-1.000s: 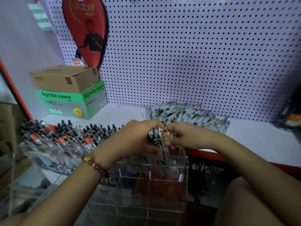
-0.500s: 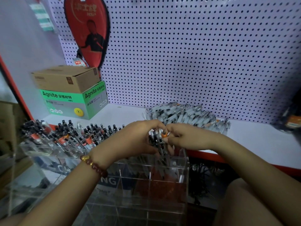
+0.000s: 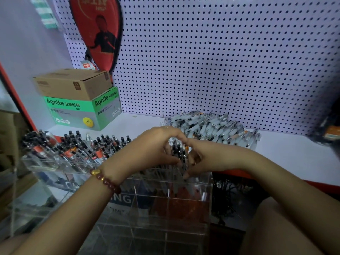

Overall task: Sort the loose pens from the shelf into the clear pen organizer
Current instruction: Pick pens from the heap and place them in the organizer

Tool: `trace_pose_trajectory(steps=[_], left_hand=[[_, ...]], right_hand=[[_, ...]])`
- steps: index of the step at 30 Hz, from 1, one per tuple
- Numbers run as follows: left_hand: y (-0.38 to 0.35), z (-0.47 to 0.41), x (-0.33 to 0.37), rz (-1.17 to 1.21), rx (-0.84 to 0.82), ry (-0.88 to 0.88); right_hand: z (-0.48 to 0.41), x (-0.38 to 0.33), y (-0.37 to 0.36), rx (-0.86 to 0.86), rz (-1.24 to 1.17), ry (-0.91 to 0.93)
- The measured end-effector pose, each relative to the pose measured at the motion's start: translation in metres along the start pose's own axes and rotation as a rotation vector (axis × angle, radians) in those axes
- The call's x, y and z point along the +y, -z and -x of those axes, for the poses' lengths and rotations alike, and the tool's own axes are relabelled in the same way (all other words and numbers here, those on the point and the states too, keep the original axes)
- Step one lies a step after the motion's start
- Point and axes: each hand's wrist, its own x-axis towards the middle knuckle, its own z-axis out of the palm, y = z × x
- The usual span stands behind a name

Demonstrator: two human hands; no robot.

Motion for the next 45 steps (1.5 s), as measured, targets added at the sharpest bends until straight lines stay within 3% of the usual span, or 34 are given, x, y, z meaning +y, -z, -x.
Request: trace_pose_trajectory(steps=[11,17,21,25,37,39,42,45], left_hand=[[0.002,0.003,0.005,0.111,0.104,-0.112],[0.002,0.002,0.003,0.014,0.07,-0.067],[0.002,0.0,0.005,-0.099,0.051,-0.077],[0.004,0.001,0.004,-0.185,0.016,-0.083],[0.012,0.006,-0.003,-0.146,0.056,-0.13],[0.019,0.007,-0.004,-0.047,0.117,-0.127],[0.029,0.005,-0.014,0.052,0.311,-0.156],[0.037,0.0,-0.032,0.06,0.454,-0.156]], right_hand=[[-0.003,-0.005,-0.004,0.13,0.047,-0.066],[-0.003,-0.007,-0.007,0.153,0.133,-0.048],[-0.004,-0.008,-0.008,0.132,0.147,-0.055],[-0.006,-0.004,-0.005,0.081,-0.03,-0.053],[0.004,0.005,0.025,-0.114,-0.109,-0.123],[0.004,0.006,0.037,-0.045,-0.14,-0.112],[-0.016,0.007,0.049,0.217,-0.221,-0.099],[-0.058,0.007,0.055,0.378,-0.156,-0.098]])
